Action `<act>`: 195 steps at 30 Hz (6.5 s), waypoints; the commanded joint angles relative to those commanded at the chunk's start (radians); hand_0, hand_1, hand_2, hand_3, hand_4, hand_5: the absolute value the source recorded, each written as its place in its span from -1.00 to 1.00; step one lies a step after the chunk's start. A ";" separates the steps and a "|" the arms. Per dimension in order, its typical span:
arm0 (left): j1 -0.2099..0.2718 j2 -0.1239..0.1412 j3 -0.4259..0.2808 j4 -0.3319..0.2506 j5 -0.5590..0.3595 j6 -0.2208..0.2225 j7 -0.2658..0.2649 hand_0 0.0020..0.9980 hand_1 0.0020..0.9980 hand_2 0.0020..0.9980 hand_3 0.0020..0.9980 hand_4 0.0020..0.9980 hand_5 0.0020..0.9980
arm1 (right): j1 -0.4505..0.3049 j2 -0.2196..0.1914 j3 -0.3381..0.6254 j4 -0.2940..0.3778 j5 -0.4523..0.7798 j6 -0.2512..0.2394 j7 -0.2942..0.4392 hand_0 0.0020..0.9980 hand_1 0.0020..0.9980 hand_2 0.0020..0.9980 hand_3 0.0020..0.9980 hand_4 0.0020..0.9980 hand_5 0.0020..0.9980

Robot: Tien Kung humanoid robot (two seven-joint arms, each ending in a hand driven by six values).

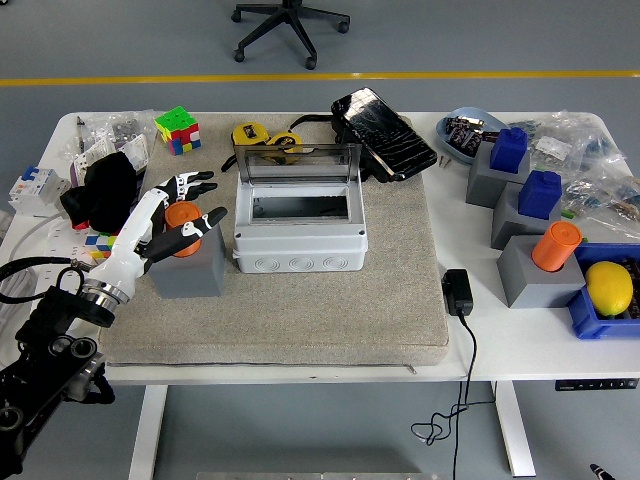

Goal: Fetch the battery,place it into the box,close the lid of the box

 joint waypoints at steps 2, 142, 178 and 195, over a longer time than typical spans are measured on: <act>0.000 -0.001 0.002 0.004 -0.007 0.004 -0.006 0.71 0.63 0.49 0.55 1.00 -0.33 | 0.000 0.000 0.000 0.000 0.000 0.000 0.000 0.15 0.28 0.29 0.07 0.69 -0.21; -0.450 -0.055 0.478 -0.132 0.538 0.088 0.675 -0.65 -0.87 -0.83 -0.77 -1.00 -1.00 | 0.010 -0.013 -0.034 0.000 0.014 -0.008 0.007 0.15 0.28 0.28 0.06 0.68 -0.22; -0.540 -0.170 0.596 0.036 0.667 0.076 0.763 0.07 0.48 0.31 0.13 1.00 -0.28 | 0.006 -0.014 -0.032 0.001 0.013 -0.007 0.009 0.15 0.28 0.27 0.06 0.68 -0.21; -0.518 -0.142 0.554 -0.084 0.650 0.137 0.701 0.08 0.41 0.31 0.29 1.00 0.12 | 0.005 -0.011 -0.027 0.002 0.011 -0.007 0.011 0.15 0.28 0.27 0.06 0.67 -0.22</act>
